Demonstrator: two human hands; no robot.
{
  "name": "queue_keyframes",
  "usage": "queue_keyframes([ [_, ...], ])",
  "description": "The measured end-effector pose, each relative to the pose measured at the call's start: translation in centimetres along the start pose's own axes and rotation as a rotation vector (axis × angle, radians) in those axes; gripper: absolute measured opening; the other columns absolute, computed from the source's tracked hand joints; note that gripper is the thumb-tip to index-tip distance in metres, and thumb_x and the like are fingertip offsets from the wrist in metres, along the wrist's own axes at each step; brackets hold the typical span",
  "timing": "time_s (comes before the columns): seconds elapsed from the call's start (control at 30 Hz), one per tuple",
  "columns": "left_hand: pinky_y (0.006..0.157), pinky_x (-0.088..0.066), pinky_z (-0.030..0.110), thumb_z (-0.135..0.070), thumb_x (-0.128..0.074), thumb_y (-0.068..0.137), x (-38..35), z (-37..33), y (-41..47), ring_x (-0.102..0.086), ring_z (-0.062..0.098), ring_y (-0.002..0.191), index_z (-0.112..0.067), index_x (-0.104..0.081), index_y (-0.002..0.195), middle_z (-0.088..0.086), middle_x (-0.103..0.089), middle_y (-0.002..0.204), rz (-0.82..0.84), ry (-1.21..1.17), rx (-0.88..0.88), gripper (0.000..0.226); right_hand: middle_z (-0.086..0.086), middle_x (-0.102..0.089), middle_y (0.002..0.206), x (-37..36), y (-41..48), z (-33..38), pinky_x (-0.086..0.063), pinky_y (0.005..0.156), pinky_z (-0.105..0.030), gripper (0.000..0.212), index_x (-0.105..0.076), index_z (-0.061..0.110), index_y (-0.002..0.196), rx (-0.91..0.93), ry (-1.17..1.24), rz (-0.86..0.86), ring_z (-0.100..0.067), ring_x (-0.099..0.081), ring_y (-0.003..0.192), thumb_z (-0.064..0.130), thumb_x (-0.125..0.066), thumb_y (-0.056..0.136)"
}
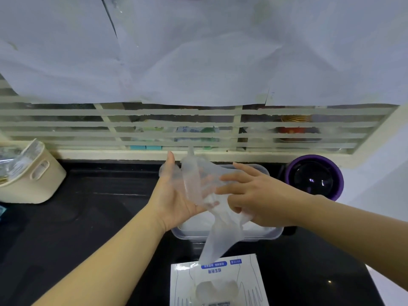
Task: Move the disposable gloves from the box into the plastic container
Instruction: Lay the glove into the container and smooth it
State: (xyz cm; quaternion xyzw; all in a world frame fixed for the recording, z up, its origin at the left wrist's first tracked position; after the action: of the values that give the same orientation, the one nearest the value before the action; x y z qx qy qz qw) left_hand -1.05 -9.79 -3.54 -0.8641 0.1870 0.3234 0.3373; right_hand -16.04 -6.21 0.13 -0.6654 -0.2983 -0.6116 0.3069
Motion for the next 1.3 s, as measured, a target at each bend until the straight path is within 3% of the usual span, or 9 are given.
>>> queue_keyframes([
  [0.2,0.088,-0.048,0.038,-0.048,-0.046,0.097,2.9,-3.1,-0.1,-0.059,0.019,0.115,-0.015,-0.051,0.133,0.006,-0.060,0.129,-0.488,0.088,-0.393,0.049,0.001,-0.050,0.143,-3.2,-0.2,-2.2,0.007,0.114,-0.038,0.014,-0.065,0.021,0.097,-0.094,0.052,0.074,-0.023,-0.025,0.144,0.014,-0.067,0.085],
  [0.27,0.084,-0.046,0.019,-0.030,-0.049,0.100,2.7,-5.0,-1.4,-0.057,0.000,0.104,-0.023,-0.052,0.128,-0.005,-0.060,0.123,-0.669,0.520,-0.707,0.029,0.001,-0.046,0.146,-4.2,-0.1,-2.5,0.012,0.112,-0.033,0.016,-0.065,0.021,0.105,-0.117,0.079,0.110,-0.021,-0.020,0.145,0.015,-0.062,0.090],
  [0.33,0.082,-0.046,0.012,-0.023,-0.051,0.097,-0.3,-5.3,-1.9,-0.054,-0.007,0.099,-0.030,-0.052,0.122,-0.018,-0.056,0.113,-0.552,1.133,-0.914,0.026,0.002,-0.043,0.148,-5.1,0.1,-2.7,0.013,0.112,-0.031,0.020,-0.063,0.021,0.111,-0.136,0.089,0.170,-0.019,-0.017,0.146,0.015,-0.057,0.093],
  [0.47,0.102,-0.038,0.023,-0.032,-0.047,0.100,-2.3,0.1,2.8,-0.044,0.007,0.126,-0.027,-0.050,0.138,-0.012,-0.046,0.142,0.025,2.080,-0.441,0.038,0.004,-0.042,0.149,-6.5,0.6,-2.9,0.011,0.115,-0.030,0.031,-0.058,0.023,0.125,-0.157,0.094,0.289,-0.016,-0.013,0.146,0.015,-0.051,0.095],
  [0.6,0.107,-0.038,0.039,-0.031,-0.038,0.104,1.2,2.9,5.7,-0.041,0.026,0.132,-0.014,-0.050,0.139,0.005,-0.036,0.150,0.090,2.351,0.178,0.041,0.002,-0.040,0.150,-7.1,0.3,-2.8,0.005,0.118,-0.039,0.051,-0.046,0.025,0.140,-0.214,0.104,0.500,-0.019,-0.008,0.147,0.016,-0.055,0.090],
  [0.8,0.100,-0.044,0.038,-0.034,-0.042,0.101,2.7,3.2,6.9,-0.049,0.025,0.123,-0.012,-0.050,0.136,0.005,-0.047,0.142,0.022,2.258,0.239,0.042,0.002,-0.047,0.139,-4.0,0.3,-3.6,-0.041,0.100,-0.032,0.055,-0.039,0.032,0.143,-0.447,0.407,0.531,-0.019,-0.044,0.124,0.027,-0.056,0.091],
  [0.97,0.096,-0.044,0.035,-0.032,-0.041,0.103,2.2,3.1,6.8,-0.050,0.028,0.119,-0.005,-0.049,0.134,0.009,-0.048,0.136,-0.006,2.323,0.300,0.042,-0.007,-0.041,0.144,-8.3,2.6,-2.5,-0.043,0.100,-0.039,0.054,-0.031,0.017,0.147,-0.475,0.386,0.546,-0.027,-0.047,0.124,0.018,-0.051,0.097],
  [1.17,0.092,-0.043,0.036,-0.013,-0.042,0.100,4.2,4.5,7.0,-0.048,0.030,0.121,-0.006,-0.052,0.132,0.009,-0.047,0.135,0.066,2.608,0.538,0.034,-0.015,-0.010,0.155,-13.4,2.1,-2.9,-0.040,0.102,-0.044,0.100,-0.007,0.010,0.151,-0.621,0.289,0.559,-0.034,-0.029,0.133,0.058,-0.062,0.083],
  [1.3,0.071,-0.040,0.028,-0.004,-0.041,0.098,2.6,3.6,6.9,-0.053,0.024,0.088,-0.006,-0.061,0.114,0.005,-0.053,0.103,0.066,2.598,0.388,0.026,-0.010,-0.006,0.157,-13.8,2.3,-2.4,-0.037,0.105,-0.047,0.104,-0.002,0.016,0.153,-0.661,0.332,0.593,-0.035,-0.023,0.137,0.076,-0.047,0.081],
])
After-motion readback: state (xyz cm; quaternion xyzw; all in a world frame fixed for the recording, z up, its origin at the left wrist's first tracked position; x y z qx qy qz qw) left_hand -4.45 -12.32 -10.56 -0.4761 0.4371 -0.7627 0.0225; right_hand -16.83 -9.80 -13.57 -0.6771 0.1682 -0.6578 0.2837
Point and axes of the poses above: each hand's wrist, its own y-axis towards the middle knuckle, its own x-axis out of the back of the hand, z = x × y, the point moved 5 cm from there along y, towards the middle knuckle
